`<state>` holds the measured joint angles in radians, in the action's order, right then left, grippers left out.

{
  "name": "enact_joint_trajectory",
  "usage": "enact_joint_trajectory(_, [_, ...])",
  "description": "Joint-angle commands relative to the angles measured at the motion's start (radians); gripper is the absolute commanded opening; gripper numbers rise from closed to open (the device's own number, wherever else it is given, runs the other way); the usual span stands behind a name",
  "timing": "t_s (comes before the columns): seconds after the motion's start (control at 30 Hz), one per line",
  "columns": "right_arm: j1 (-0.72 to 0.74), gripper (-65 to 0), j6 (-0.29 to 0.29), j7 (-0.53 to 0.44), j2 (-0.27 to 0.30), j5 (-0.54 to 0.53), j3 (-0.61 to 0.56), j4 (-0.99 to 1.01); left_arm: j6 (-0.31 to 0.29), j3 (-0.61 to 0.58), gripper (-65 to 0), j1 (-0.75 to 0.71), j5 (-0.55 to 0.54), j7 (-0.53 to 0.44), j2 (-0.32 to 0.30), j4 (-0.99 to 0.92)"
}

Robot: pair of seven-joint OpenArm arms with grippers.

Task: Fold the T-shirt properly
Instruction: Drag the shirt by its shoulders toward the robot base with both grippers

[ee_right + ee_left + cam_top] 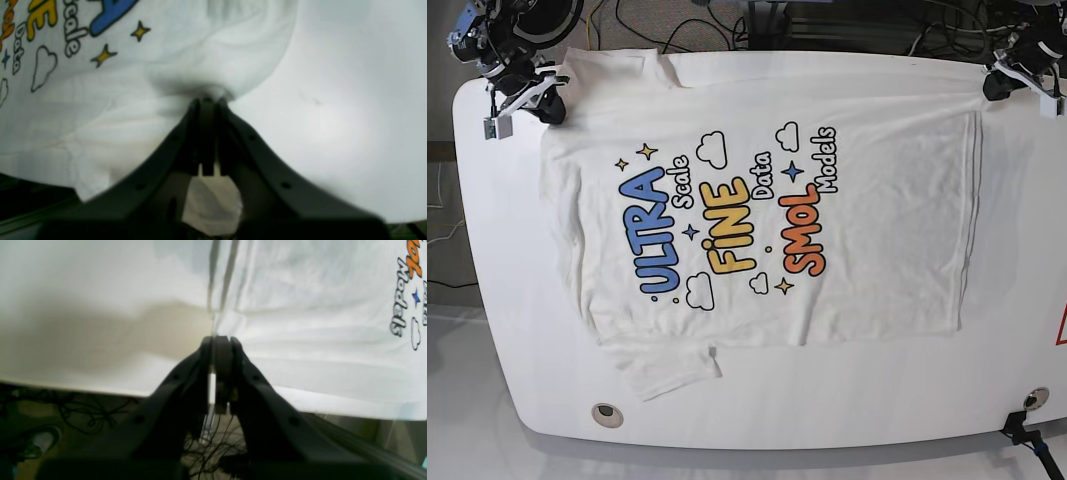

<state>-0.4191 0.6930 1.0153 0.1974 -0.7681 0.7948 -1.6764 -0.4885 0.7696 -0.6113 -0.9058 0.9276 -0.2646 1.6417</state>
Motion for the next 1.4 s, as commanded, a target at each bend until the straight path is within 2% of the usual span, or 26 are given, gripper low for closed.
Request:
enact_joint_trajectory(0.0, [-0.024, -65.0, 0.005, -0.012, 0.017, -0.016, 0.032, -0.068, -0.011, 0.001, -65.0, -0.029, -0.018, -0.012, -0.017, 0.030])
enact_joint_trajectory(0.37, [-0.093, -65.0, 0.005, -0.003, 0.013, -0.047, 0.181, -0.110, -0.023, -0.014, -65.0, -0.066, -0.021, -0.009, -0.017, 0.124])
enact_joint_trajectory(0.67, [-0.155, -65.0, 0.005, 0.010, 0.011, -0.075, 0.235, -0.159, -0.035, -0.017, -65.0, -0.063, -0.029, -0.002, -0.017, 0.136])
enact_joint_trajectory(0.77, [-0.139, -65.0, 0.005, 0.017, 0.012, -0.074, 0.219, -0.144, -0.026, -0.014, -59.7, -0.047, -0.027, 0.002, -0.009, 0.126])
enact_joint_trajectory(0.83, [-0.139, -59.9, 0.005, 0.024, 0.012, -0.075, 0.223, -0.148, -0.021, -0.014, -54.9, -0.035, -0.025, -0.002, -0.012, 0.128])
enact_joint_trajectory(0.93, [-0.146, -53.0, 0.005, 0.027, 0.011, -0.075, 0.229, -0.155, -0.019, -0.015, -52.8, -0.022, -0.019, -0.003, -0.013, 0.129])
enact_joint_trajectory(1.1, [-0.136, -58.2, 0.005, 0.020, 0.012, -0.075, 0.221, -0.160, -0.001, -0.014, -56.1, -0.018, 0.024, -0.021, -0.008, 0.136])
enact_joint_trajectory(1.23, [-0.126, -62.3, 0.005, 0.012, 0.012, -0.045, 0.178, -0.171, 0.008, -0.016, -56.3, -0.013, 0.043, -0.014, -0.009, 0.136])
enact_joint_trajectory(1.37, [-0.110, -62.9, 0.005, 0.002, 0.011, 0.016, 0.114, -0.182, 0.004, -0.013, -57.8, -0.010, 0.028, 0.003, -0.009, 0.134])
